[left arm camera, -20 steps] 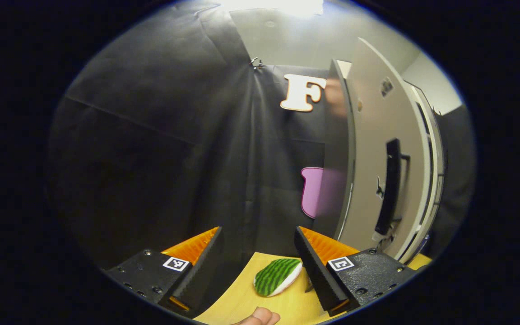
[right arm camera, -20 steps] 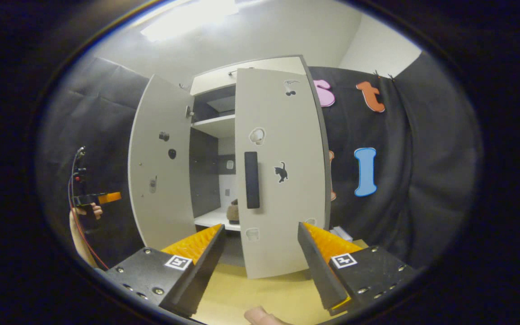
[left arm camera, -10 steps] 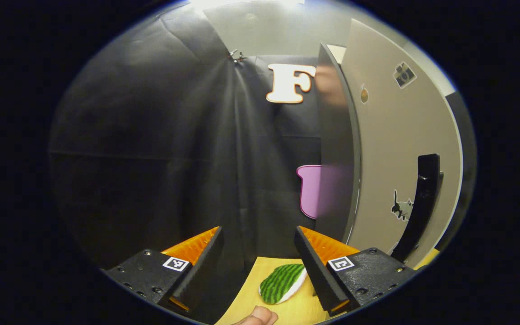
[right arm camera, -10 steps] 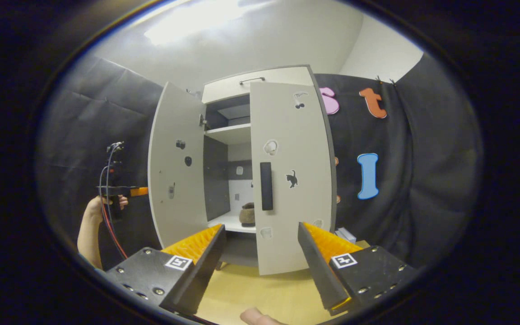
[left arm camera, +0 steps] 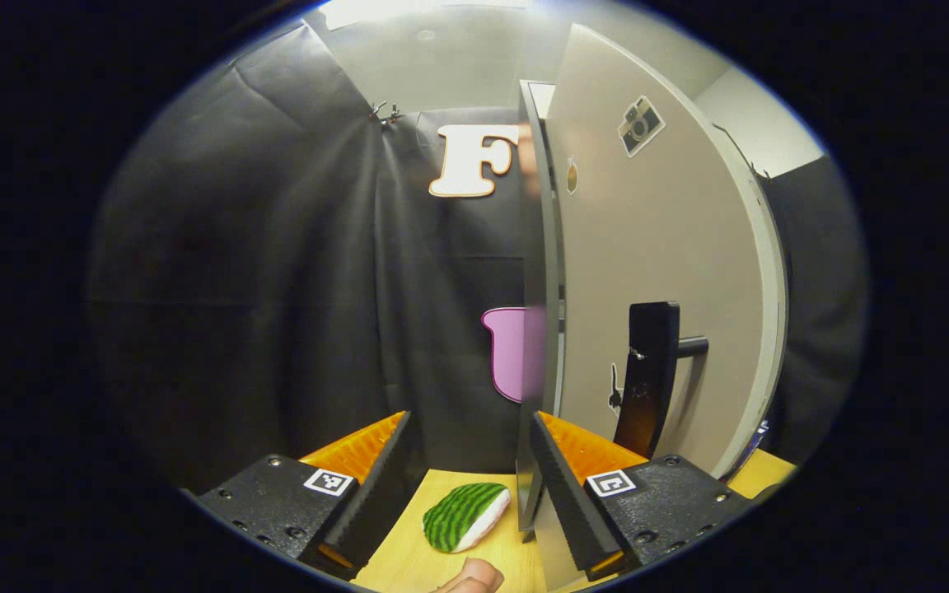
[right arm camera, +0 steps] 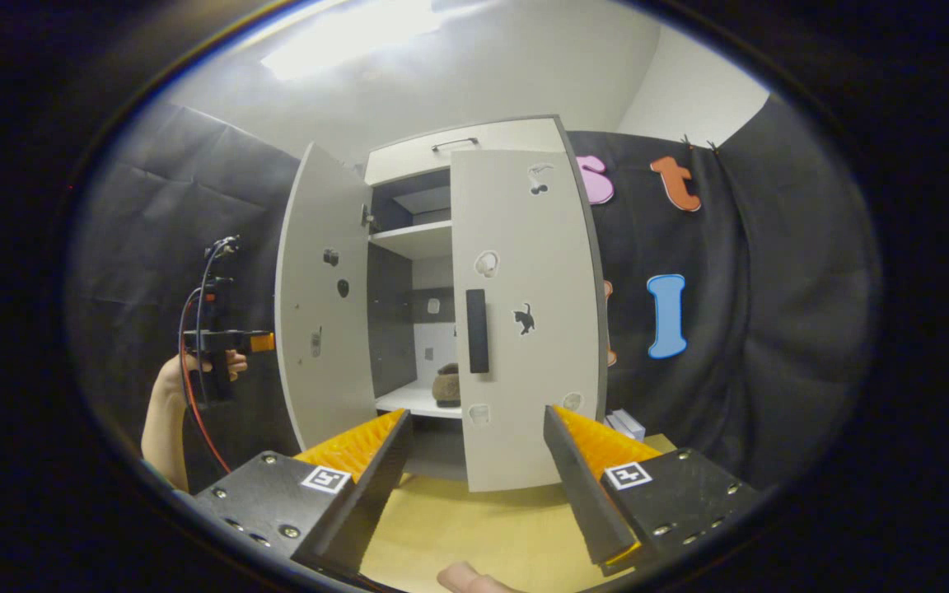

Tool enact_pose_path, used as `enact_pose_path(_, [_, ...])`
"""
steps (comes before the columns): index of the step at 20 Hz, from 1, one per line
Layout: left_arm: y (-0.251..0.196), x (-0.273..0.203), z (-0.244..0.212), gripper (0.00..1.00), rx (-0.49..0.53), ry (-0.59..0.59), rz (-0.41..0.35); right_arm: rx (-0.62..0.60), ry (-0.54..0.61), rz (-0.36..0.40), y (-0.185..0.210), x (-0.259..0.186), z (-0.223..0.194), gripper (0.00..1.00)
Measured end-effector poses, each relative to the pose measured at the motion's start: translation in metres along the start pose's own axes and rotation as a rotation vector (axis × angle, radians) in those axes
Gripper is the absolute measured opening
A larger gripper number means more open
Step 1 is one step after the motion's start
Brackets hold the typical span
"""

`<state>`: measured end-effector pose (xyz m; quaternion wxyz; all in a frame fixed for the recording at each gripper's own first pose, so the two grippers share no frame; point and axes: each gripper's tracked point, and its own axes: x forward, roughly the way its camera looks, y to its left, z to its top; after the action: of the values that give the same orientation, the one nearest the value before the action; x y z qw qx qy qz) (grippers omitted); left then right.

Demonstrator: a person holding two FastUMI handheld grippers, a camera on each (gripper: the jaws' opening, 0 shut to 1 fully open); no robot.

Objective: Grab one shoe with the right hand and put it into the shoe cabinet, grab the other shoe with the left hand and put it into the shoe cabinet; then close the right door with the right hand and the left door with the left hand.

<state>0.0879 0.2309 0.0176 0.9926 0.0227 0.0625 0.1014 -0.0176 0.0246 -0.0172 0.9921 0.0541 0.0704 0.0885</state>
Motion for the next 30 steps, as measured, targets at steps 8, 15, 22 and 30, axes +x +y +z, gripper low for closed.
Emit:
enact_pose_path(8, [-0.058, 0.005, -0.003, 0.84, -0.015, 0.056, -0.090, 0.040, 0.004, -0.037, -0.024, -0.001, -0.006, 0.96])
enact_pose_path(15, [-0.086, 0.011, -0.001, 0.84, -0.021, 0.057, -0.097, 0.029, 0.018, -0.062, -0.047, 0.002, -0.017, 0.96])
enact_pose_path(22, [-0.131, 0.019, -0.016, 0.89, -0.033, 0.102, -0.169, 0.040, 0.036, -0.082, -0.059, 0.011, -0.029, 0.96])
enact_pose_path(30, [-0.133, 0.008, -0.006, 0.96, 0.033, 0.020, -0.028, 0.074, -0.003, -0.087, -0.059, 0.040, -0.016, 0.99])
